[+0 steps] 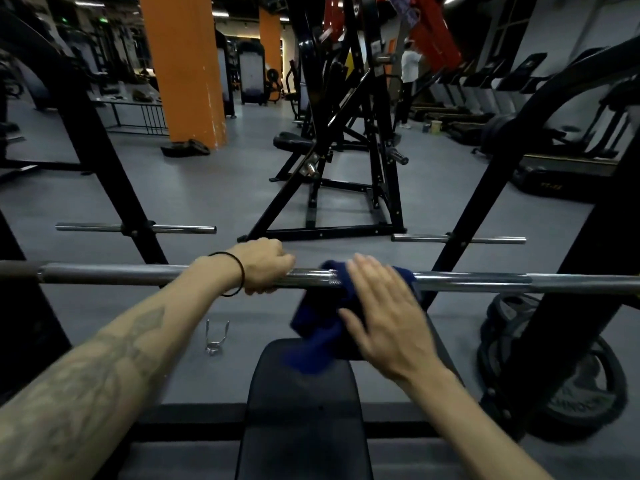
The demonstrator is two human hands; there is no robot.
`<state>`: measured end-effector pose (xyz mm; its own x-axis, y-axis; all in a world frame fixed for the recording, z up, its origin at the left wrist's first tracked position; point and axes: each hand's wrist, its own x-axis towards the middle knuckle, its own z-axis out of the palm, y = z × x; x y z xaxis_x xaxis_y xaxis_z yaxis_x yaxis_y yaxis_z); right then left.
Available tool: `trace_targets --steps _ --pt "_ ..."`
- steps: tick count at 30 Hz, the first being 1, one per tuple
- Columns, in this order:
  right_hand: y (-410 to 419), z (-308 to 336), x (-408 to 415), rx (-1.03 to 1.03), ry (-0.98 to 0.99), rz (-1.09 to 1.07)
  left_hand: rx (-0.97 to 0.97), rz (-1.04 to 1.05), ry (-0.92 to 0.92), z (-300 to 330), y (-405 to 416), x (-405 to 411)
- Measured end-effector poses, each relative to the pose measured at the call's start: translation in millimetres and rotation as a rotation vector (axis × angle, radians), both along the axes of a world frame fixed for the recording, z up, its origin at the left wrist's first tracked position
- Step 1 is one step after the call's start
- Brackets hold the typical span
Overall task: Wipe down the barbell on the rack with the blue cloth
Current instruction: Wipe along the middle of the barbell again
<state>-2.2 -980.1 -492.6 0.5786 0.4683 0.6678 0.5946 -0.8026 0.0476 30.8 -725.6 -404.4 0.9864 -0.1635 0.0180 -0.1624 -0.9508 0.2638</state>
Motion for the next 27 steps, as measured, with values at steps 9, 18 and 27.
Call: trace_targets --steps 9,18,27 --pt "91 -1 -32 0.321 0.128 -0.235 0.128 0.067 -0.707 -20 3 -23" --pt "29 -4 -18 0.107 0.001 -0.052 0.248 0.267 -0.583 -18 71 -50" --pt "101 -11 -36 0.502 0.138 -0.206 0.213 0.310 -0.617 -27 67 -45"
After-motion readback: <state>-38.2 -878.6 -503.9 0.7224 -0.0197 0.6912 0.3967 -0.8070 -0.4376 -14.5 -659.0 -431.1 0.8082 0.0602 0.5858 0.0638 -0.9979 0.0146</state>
